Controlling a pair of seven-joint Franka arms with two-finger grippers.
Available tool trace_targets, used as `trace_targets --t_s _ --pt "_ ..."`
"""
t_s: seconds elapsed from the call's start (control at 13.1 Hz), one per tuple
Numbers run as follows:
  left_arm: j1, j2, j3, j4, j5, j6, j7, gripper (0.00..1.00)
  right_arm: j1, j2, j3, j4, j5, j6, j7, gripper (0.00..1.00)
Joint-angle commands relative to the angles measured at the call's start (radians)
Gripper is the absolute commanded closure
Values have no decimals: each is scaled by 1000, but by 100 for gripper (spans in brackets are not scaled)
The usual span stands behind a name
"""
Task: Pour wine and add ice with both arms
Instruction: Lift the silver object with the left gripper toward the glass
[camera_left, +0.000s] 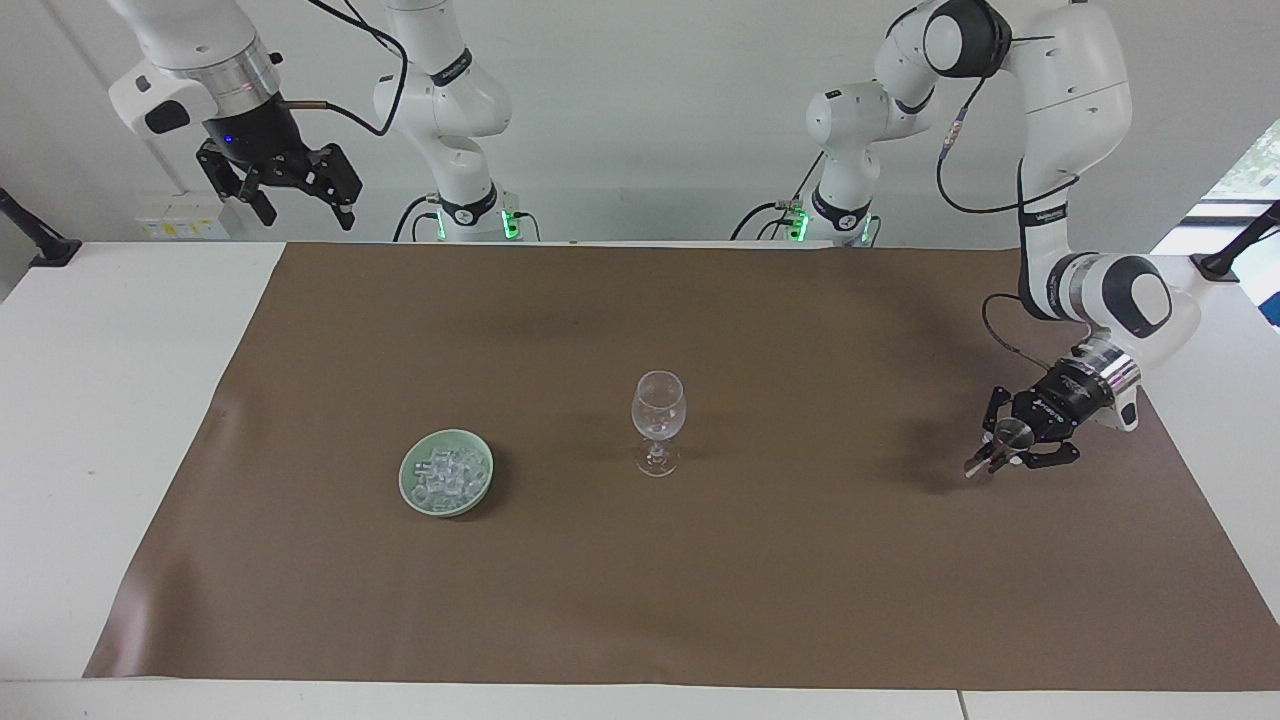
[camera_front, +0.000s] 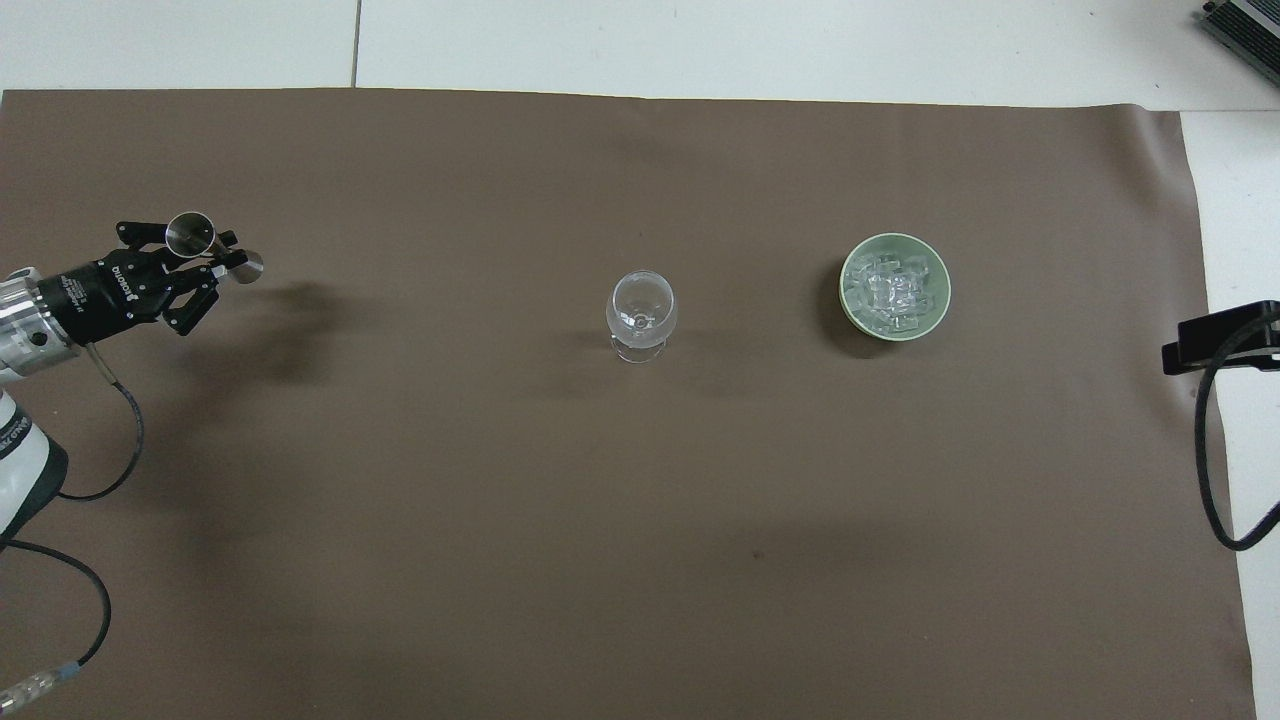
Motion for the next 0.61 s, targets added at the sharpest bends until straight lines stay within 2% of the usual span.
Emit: trace_targets --t_s 0.0,0.53 --pt "-28 -57 -2 -16 27 37 -66 100 -4 0 -1 8 19 -19 -16 0" --pt "-114 -149 -10 -28 84 37 -189 100 -4 0 -1 11 19 -19 -16 0"
